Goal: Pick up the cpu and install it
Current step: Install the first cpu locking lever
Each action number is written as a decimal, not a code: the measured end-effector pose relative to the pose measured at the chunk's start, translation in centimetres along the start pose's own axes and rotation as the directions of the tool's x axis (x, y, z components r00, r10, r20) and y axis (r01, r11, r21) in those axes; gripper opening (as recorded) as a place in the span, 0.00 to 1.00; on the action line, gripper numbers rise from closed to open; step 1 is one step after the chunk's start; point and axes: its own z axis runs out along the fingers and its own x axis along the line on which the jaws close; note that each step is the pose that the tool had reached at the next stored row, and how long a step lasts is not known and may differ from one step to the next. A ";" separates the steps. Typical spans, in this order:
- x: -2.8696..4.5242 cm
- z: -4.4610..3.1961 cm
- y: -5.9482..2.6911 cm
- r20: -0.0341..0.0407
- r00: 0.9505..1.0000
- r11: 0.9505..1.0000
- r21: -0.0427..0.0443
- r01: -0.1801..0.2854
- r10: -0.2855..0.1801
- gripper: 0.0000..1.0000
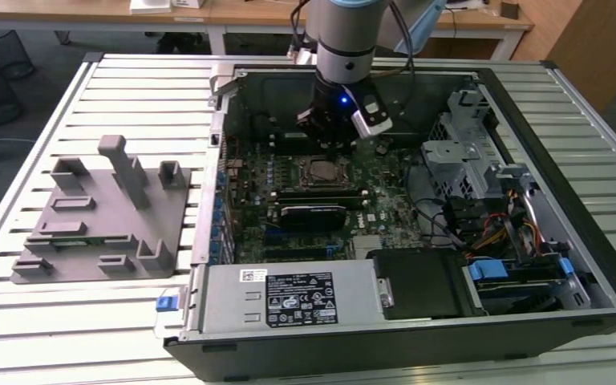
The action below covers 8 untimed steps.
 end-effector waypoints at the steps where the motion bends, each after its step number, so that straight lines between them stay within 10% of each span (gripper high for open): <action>1: 0.02 -0.21 -0.01 -0.001 1.000 1.000 0.000 0.000 0.000 0.11; 8: -0.04 -0.17 -0.01 -0.002 1.000 1.000 0.003 0.000 0.000 0.11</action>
